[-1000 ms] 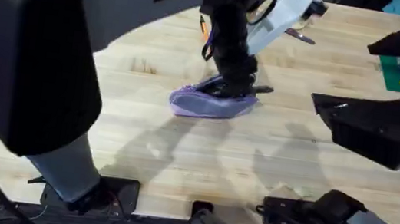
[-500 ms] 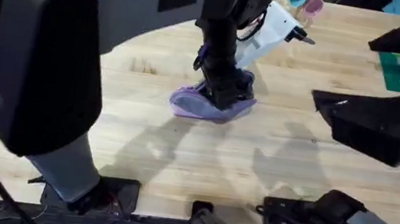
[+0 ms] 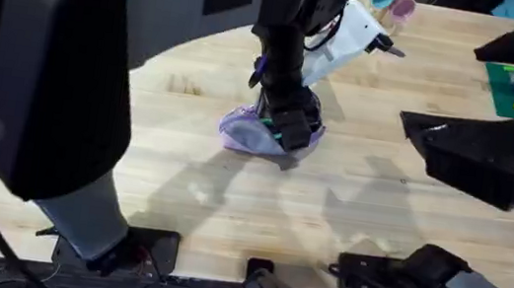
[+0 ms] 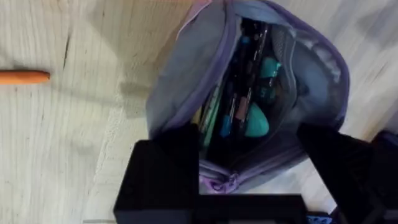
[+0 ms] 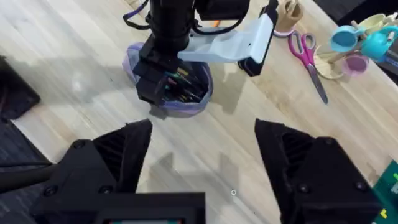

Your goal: Unzip the bag, pick up the pens from the table one at a time and place them inside, then zip the bag closed.

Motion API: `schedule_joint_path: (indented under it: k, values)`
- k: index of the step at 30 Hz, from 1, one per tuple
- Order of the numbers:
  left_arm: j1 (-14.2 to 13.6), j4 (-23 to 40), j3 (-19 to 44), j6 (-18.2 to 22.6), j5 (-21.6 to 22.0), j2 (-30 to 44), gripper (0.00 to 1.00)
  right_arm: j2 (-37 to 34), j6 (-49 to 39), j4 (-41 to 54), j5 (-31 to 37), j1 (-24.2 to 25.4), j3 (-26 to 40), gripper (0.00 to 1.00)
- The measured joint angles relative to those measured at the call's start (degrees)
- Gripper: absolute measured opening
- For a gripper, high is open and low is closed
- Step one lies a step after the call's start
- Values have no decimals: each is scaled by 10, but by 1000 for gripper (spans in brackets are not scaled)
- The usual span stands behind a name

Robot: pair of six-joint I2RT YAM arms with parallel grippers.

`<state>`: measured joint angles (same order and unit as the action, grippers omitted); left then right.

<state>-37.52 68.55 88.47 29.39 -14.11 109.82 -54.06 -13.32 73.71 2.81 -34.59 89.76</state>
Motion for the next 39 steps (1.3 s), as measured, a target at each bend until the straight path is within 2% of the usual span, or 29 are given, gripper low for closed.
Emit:
schedule_joint_path:
  k: [10,18,22,26,28,31,35,39]
  values:
    - [0,8,10,2,1,0,994,-12,0,0,0,0,0,996]
    - [7,24,96,2,-2,-7,995,-14,0,0,0,0,0,996]
    - [25,28,142,2,-3,-27,995,-14,0,-1,0,0,0,996]
    - [64,23,169,-3,-5,-42,995,-14,0,-11,0,0,0,997]
    - [89,11,172,-21,-7,-44,993,-14,0,-17,0,0,0,995]
    - [132,-5,172,-73,-7,-44,993,-14,0,-26,0,0,0,996]
    - [186,-23,172,-181,-7,-44,995,-14,0,-39,0,0,0,996]
    - [210,-46,172,-285,-7,-44,994,-23,0,-43,0,0,1,995]
